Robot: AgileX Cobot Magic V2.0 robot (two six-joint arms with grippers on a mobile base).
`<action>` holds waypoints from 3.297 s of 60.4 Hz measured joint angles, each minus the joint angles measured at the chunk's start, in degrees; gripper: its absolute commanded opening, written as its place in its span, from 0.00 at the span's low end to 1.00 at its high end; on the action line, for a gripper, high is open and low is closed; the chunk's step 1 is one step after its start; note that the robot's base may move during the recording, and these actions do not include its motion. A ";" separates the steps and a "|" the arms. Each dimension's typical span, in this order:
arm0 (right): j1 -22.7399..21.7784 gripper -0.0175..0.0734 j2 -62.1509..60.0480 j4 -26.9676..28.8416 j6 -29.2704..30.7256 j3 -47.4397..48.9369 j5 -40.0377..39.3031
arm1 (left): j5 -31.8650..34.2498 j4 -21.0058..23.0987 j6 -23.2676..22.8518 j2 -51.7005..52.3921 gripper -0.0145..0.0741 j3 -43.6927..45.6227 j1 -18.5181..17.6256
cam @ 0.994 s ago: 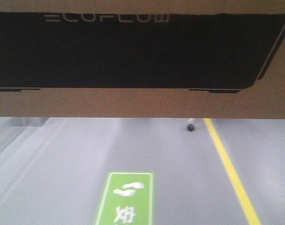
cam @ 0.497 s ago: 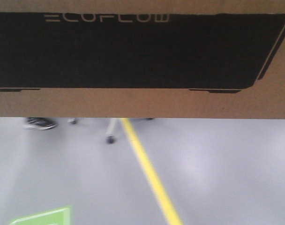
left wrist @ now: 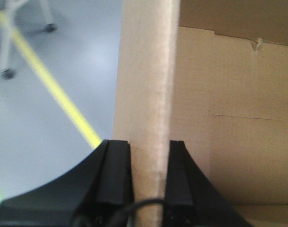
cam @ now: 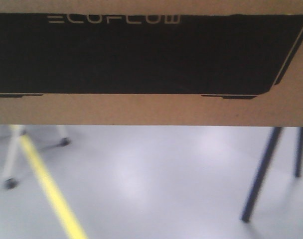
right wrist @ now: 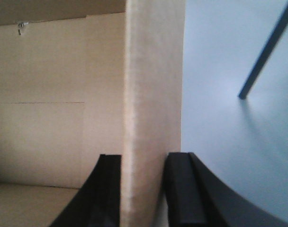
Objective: Grab box from left shelf to table start
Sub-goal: 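Carry the box with both grippers while driving up to the white table, then lower the box with both grippers onto the white table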
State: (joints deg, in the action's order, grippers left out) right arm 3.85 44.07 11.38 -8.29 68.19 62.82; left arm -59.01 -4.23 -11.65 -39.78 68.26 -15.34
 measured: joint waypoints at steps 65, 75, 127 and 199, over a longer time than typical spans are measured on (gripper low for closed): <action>0.00 0.22 0.00 -0.10 0.00 0.00 0.10 | 0.00 0.10 0.00 0.00 0.07 0.00 0.00; 0.00 0.22 0.00 -0.10 0.00 0.00 0.21 | 0.00 0.10 0.00 0.00 0.07 0.00 0.00; 0.00 0.22 0.00 -0.10 0.00 0.00 0.21 | 0.00 0.10 0.00 0.00 0.07 0.00 0.00; 0.00 0.22 0.00 -0.10 0.00 0.00 0.21 | 0.00 0.10 0.00 0.00 0.07 0.00 0.00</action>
State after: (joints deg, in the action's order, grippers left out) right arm 3.85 44.07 11.28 -8.29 68.19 63.02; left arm -59.01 -4.13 -11.65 -39.78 68.26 -15.34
